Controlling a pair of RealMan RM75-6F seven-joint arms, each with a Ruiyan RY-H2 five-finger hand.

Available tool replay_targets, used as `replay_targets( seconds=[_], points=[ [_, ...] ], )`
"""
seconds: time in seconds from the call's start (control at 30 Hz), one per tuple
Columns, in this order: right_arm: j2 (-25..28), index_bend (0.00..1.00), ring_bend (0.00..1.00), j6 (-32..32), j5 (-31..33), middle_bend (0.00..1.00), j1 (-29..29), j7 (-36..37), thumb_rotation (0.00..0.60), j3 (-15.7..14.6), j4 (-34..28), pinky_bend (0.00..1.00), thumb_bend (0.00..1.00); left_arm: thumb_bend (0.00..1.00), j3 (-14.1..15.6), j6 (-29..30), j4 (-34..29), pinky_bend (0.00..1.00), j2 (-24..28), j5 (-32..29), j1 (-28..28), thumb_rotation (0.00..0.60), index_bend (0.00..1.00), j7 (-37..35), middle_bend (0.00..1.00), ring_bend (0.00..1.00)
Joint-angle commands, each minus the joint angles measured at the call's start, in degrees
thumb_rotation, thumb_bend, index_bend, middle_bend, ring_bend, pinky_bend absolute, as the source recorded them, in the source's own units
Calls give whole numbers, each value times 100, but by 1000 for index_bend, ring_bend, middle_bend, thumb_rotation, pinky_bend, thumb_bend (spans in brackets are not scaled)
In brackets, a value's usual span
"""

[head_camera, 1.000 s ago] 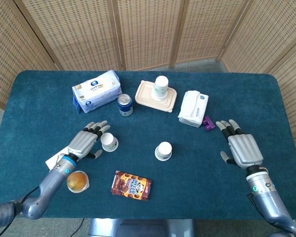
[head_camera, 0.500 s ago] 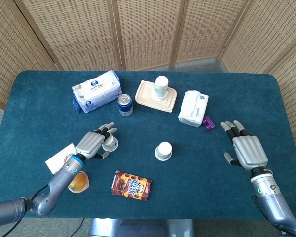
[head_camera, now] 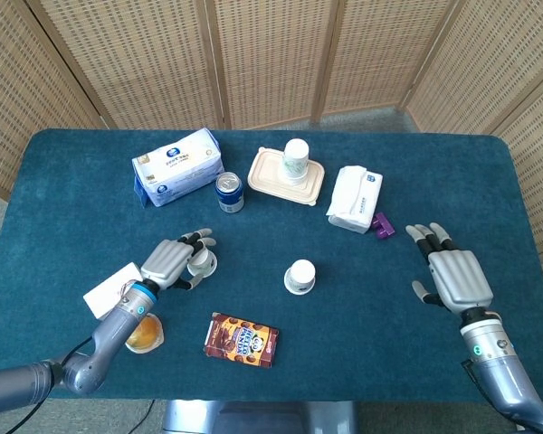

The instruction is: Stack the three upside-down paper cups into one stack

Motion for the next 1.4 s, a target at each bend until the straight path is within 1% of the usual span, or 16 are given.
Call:
replay_targets(
  seconds=[0.03,0.23,0.43,0.53,0.83,0.93,1.1,1.27,1.4],
  points=[
    [-2,23,0,-12,-2,113,-18,13,600,18,7,435,367,418,0,48,-43,504,41,37,8,600,211,-23,161,217],
    [-31,24,0,-69,-20,114,-59,53,600,65,42,435,367,418,39,52,-60,548,72,-7,8,600,240,-24,191,270],
    [-35,27,0,-103,-35,114,-100,77,600,108,60,435,367,421,50,88,8,571,18,-32,5,600,264,-48,212,296],
    [-38,28,0,-126,-35,115,-124,99,600,119,68,435,367,439,41,153,34,603,-3,3,4,600,294,-47,244,331],
    [-28,29,0,-134,-54,115,-192,112,600,163,71,435,365,462,23,178,23,622,4,19,-35,600,315,-42,262,351],
    [-17,29,0,-144,-36,115,-204,105,600,181,76,435,365,462,-23,210,-112,622,92,60,-35,600,315,-124,261,351],
    [-34,30,0,-208,57,115,-189,120,600,238,139,435,367,460,-141,286,-523,621,370,192,-38,600,314,-303,261,351],
    [-49,30,0,-246,115,115,-169,105,600,290,185,435,367,461,-273,418,-1034,620,690,438,-43,600,313,-498,260,350],
    [-66,30,0,-275,127,115,-163,141,600,323,197,435,365,460,-355,449,-1340,619,842,658,-88,600,313,-702,260,350]
  ],
)
